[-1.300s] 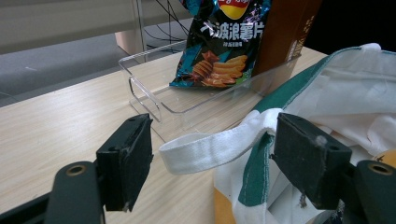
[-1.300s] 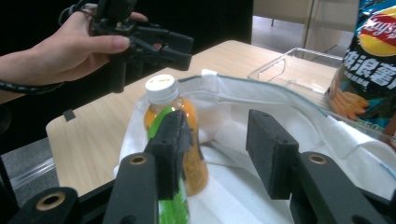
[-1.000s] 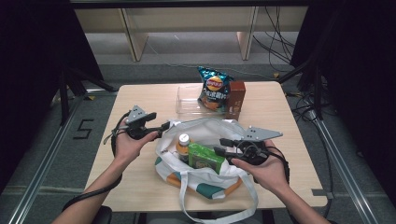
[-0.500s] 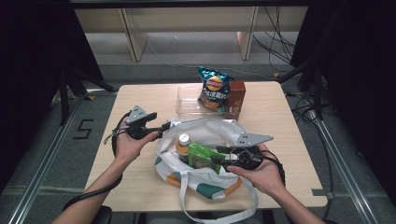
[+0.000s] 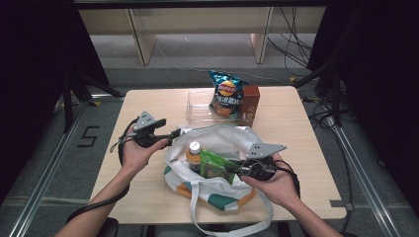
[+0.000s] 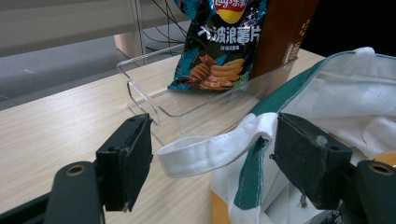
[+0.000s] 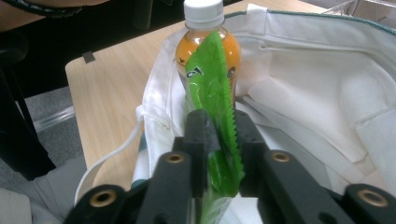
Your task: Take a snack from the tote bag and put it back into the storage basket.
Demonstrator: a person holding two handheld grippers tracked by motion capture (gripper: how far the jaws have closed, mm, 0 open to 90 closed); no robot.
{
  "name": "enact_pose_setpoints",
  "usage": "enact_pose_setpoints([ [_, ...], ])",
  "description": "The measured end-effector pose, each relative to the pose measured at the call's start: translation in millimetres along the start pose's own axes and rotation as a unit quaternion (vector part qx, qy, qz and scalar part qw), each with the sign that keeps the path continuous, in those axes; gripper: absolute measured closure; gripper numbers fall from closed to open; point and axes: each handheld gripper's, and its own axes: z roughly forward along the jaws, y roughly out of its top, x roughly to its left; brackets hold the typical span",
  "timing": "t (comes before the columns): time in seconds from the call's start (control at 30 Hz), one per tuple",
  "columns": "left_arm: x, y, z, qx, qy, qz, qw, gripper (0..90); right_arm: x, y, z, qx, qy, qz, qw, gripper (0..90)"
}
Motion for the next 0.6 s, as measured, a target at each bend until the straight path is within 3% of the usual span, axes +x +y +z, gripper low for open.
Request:
enact_pose_setpoints([
  [0.03,-0.1,-0.1,0.3,0.0,-0.001,-0.001,1.0,27.0,0.8,-0.2,1.1,-0.01,-0.009,-0.007,0.9999,82.5],
  [0.23,1.1,0.7,-0.9,0.001,-0.001,0.005,1.0,27.0,3.5,1.5,-0.2,0.002,-0.001,-0.012,0.9999,89.7],
  [0.27,1.2,0.7,-1.0,0.001,0.0,0.005,1.0,27.0,4.2,0.9,1.9,-0.013,-0.006,-0.019,0.9997,90.0],
  [0.37,0.8,1.0,-1.2,-0.001,0.0,0.003,1.0,27.0,6.4,2.0,0.1,-0.005,-0.005,-0.022,0.9997,90.0],
  [0.47,0.8,1.2,-1.2,-0.002,0.0,0.002,1.0,27.0,4.9,4.9,-2.2,-0.01,-0.003,-0.042,0.9991,90.0],
  [0.6,1.4,1.0,-1.2,-0.002,0.001,0.0,1.0,27.0,5.2,8.9,-7.4,-0.022,-0.004,-0.038,0.999,90.0],
])
